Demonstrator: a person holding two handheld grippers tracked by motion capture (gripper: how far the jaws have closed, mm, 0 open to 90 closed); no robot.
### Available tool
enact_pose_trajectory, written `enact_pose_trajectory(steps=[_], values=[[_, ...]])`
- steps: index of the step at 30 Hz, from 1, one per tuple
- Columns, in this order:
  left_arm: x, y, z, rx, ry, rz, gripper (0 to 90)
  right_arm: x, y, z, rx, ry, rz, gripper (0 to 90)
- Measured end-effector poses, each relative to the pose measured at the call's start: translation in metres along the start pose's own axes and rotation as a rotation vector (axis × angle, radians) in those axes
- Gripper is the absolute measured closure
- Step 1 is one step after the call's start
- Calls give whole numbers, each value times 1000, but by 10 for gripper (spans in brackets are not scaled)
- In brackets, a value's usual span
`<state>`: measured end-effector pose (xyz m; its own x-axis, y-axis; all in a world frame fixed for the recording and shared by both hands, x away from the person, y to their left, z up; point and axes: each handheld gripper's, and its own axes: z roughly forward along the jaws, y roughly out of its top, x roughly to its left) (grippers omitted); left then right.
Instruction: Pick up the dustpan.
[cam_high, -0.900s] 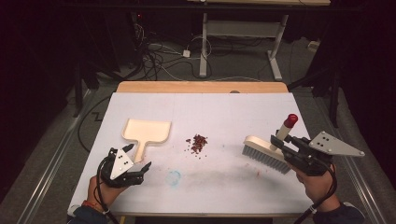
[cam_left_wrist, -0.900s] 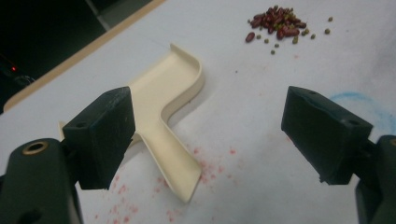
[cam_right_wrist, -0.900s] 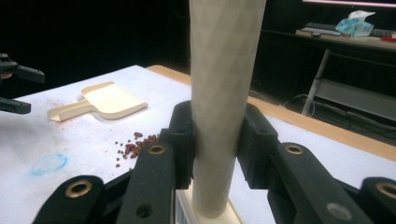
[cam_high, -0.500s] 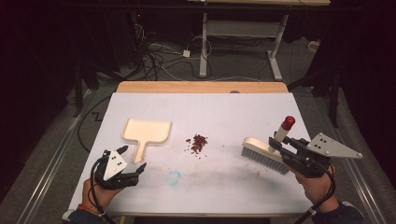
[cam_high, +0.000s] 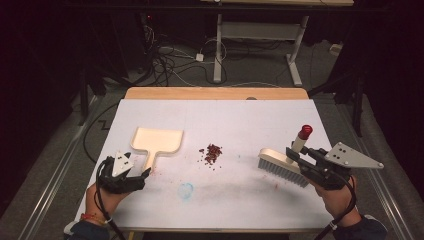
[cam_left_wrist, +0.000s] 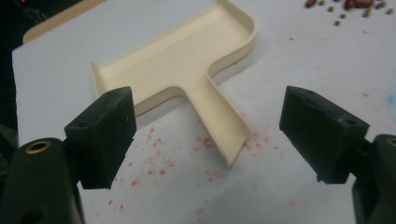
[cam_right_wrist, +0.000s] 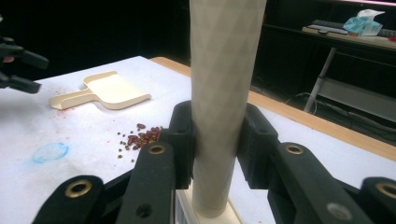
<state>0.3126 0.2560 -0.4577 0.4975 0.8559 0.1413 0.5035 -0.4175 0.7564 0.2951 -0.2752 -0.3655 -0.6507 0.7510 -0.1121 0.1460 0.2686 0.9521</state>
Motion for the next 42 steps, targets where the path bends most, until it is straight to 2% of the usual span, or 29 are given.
enact_pose_trajectory(steps=[2,3,4,5,7,11,17,19,21,25,32,33,42], values=[[8,6,10,47,-35,-91,194,1,0,1,2,-4,2,700],[10,7,16,75,-50,-120,194,1,0,1,2,-5,-1,700],[9,6,31,123,-84,-157,200,1,0,2,3,-6,0,700],[9,6,31,123,-84,-157,209,1,0,2,3,-6,0,700],[6,2,45,184,-89,-158,209,1,-1,2,10,-10,3,700],[9,4,63,215,-104,-209,220,1,-3,3,19,-20,-3,700],[7,12,74,208,-79,-214,256,3,-4,4,22,-16,0,699],[8,13,76,197,-65,-228,320,3,-4,6,25,-12,-1,699],[8,15,78,191,-56,-233,341,3,-5,7,26,-11,-4,699],[11,15,80,170,-49,-246,482,4,-5,8,30,-7,5,699],[11,11,80,147,-32,-250,576,4,-7,10,40,-6,7,699],[11,11,79,144,-28,-254,629,4,-7,11,40,0,1,699],[12,12,78,139,-26,-232,632,4,-8,12,43,10,-2,699]])
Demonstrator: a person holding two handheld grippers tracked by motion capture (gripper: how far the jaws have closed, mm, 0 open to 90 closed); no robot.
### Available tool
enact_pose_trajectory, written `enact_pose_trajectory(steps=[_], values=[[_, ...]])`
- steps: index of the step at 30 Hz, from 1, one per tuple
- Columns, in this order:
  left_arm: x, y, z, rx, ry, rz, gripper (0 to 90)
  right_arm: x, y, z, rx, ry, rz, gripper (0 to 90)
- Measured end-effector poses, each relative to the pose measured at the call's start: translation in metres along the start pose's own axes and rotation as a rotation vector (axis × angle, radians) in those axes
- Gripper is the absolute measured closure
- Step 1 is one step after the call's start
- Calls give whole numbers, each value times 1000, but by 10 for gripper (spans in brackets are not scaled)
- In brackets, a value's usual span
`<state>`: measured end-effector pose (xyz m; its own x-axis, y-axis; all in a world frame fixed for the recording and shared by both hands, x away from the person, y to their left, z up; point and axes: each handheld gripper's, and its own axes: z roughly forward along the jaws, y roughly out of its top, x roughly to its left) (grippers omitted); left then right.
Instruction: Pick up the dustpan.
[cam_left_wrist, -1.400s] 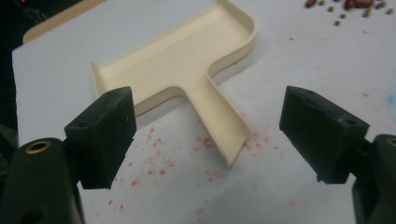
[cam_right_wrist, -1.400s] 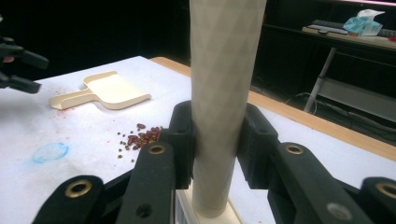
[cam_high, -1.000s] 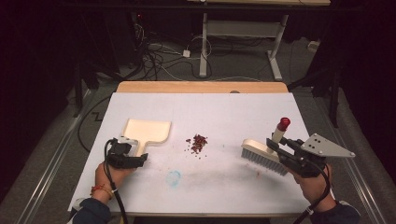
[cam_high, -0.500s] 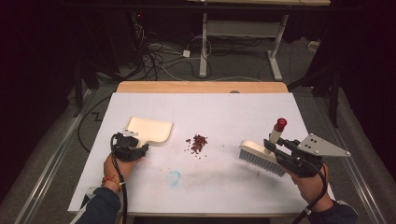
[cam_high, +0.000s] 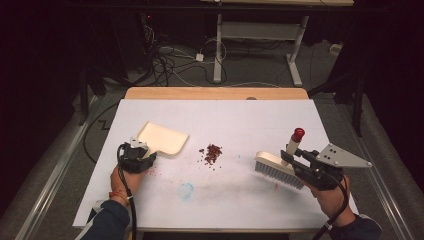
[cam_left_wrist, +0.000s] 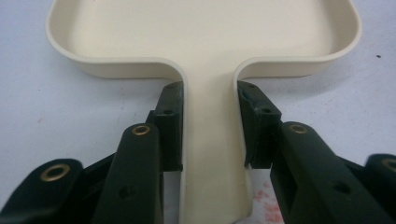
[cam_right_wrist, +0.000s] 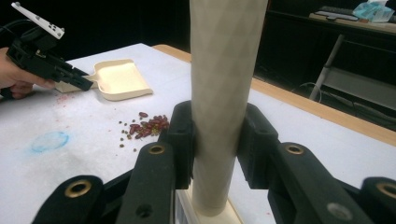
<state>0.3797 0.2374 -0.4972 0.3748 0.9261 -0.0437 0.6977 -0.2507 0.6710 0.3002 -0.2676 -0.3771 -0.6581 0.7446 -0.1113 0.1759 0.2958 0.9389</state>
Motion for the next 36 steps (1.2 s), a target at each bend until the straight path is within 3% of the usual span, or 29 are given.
enact_pose_trajectory(steps=[4,8,17,28,36], values=[[0,2,-5,0,13,28,633,-1,0,-1,-4,-5,5,699],[0,4,-14,7,-4,42,634,-4,0,-2,-6,-11,5,700],[-7,-10,-42,55,-78,123,634,-7,-1,-3,-7,-16,13,700],[-32,-30,-64,76,-156,224,634,-8,-2,-1,1,-15,10,700],[-52,-34,-71,83,-195,287,633,-7,-2,2,5,-14,8,700]])
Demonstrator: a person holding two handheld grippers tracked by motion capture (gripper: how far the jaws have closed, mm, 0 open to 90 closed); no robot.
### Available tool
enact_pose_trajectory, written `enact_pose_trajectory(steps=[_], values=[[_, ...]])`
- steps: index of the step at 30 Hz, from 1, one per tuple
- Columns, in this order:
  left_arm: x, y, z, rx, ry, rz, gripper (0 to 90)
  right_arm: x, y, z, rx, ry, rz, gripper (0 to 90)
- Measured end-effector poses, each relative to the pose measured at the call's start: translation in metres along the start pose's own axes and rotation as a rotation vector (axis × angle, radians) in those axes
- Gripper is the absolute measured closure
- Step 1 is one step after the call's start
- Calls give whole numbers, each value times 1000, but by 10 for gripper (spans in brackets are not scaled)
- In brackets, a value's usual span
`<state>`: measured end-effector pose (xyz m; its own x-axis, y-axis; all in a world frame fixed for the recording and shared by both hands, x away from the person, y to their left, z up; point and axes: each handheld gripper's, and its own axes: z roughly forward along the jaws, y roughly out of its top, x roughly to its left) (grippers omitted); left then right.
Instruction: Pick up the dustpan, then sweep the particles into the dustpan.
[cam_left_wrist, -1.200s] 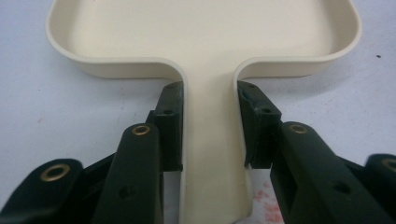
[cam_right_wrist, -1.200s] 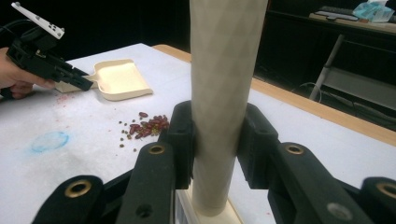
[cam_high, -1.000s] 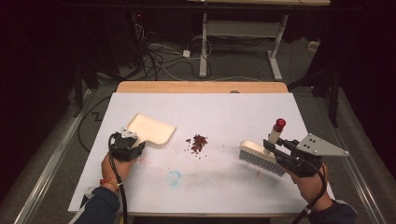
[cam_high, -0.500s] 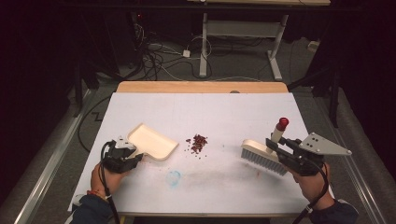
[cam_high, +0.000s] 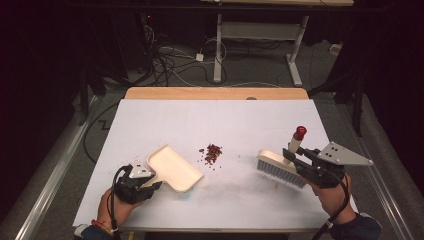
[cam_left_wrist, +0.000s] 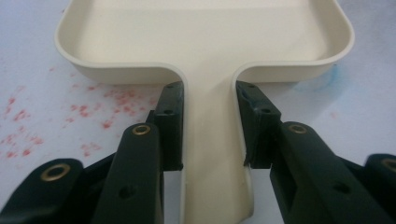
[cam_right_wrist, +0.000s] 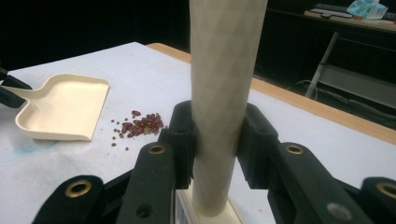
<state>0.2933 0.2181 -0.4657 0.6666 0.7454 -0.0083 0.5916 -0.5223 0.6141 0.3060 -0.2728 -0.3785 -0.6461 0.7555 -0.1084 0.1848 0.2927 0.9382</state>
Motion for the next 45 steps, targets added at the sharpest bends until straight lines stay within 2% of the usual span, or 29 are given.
enact_pose_trajectory(steps=[7,22,27,28,31,40,43,45], values=[[-9,3,4,3,-27,33,633,0,-1,3,6,1,12,700],[-11,5,9,8,-42,58,632,-3,-3,4,13,-4,11,700],[-11,4,11,12,-43,60,632,-7,-1,6,-25,31,53,700],[-11,4,11,14,-45,59,632,-7,0,7,-19,31,47,700],[-11,5,11,15,-43,63,632,-5,6,14,-24,31,26,701],[-12,4,12,17,-43,60,631,-5,15,31,-25,21,6,701],[-12,4,12,18,-41,61,631,-9,23,47,-46,17,25,700],[-13,5,12,20,-38,63,631,-8,27,57,-59,11,19,700]])
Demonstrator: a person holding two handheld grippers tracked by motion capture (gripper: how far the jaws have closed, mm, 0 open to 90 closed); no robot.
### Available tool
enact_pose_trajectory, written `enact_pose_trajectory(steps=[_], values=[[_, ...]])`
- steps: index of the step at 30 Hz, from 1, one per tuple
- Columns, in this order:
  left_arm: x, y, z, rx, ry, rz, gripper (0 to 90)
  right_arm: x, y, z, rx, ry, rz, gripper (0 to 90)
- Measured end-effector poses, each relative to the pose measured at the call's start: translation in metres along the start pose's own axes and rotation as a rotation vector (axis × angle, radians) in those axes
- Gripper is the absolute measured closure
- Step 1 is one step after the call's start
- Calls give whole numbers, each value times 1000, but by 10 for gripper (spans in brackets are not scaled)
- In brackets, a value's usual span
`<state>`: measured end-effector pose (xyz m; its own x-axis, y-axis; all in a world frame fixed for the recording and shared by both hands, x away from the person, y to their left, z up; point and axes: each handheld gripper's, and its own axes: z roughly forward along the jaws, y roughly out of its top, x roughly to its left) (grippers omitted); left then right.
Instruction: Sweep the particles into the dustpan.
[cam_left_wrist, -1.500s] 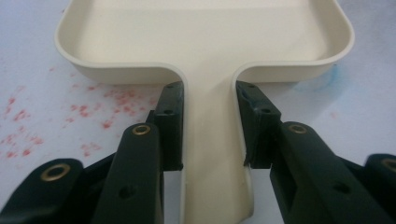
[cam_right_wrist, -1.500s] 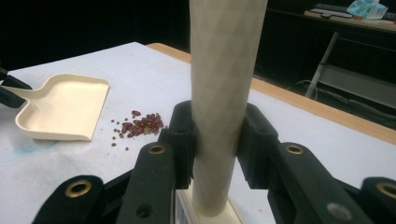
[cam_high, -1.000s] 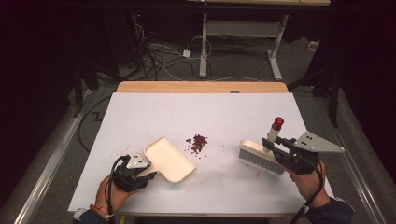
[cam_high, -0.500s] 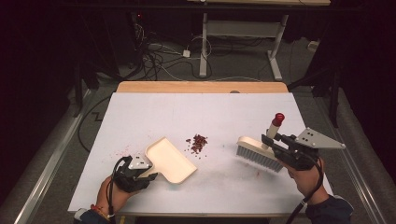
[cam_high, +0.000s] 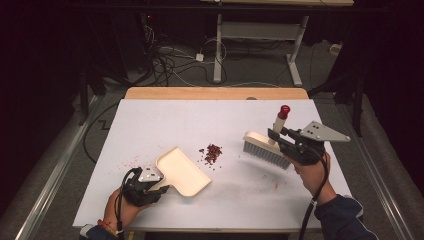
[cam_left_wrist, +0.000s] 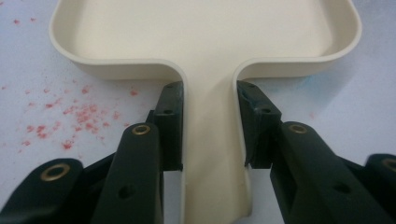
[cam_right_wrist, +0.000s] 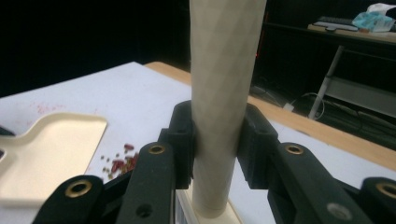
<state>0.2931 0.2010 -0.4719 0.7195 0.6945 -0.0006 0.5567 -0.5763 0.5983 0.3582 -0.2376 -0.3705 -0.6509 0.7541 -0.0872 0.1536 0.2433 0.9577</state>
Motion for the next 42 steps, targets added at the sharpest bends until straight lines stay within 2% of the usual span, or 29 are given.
enact_pose_trajectory(steps=[1,3,6,10,11,12,14,20,22,26,30,37,42], values=[[-1,1,0,-1,2,-1,631,0,0,0,0,0,0,700],[-1,2,1,2,-1,3,632,1,3,11,2,-16,-13,700],[0,3,3,0,-6,1,631,2,7,30,12,-6,-26,700],[0,5,3,4,-5,6,632,3,14,57,26,-5,-20,701],[0,5,3,5,-8,5,631,6,19,70,21,-12,-11,701],[0,5,3,6,-7,5,631,6,19,70,21,-12,-11,701],[0,5,3,9,-9,5,631,8,22,82,13,-17,-3,701],[1,5,4,4,-13,2,632,17,18,121,33,-45,21,701],[2,5,5,8,-20,6,631,24,14,136,60,-51,-4,701],[4,8,7,10,-23,10,632,32,11,144,78,-58,-32,702],[5,9,9,14,-24,12,631,44,8,148,81,-16,-42,701],[4,8,10,18,-24,8,631,60,0,141,49,27,-59,695],[6,10,11,30,-27,9,631,70,-2,137,62,64,-75,685]])
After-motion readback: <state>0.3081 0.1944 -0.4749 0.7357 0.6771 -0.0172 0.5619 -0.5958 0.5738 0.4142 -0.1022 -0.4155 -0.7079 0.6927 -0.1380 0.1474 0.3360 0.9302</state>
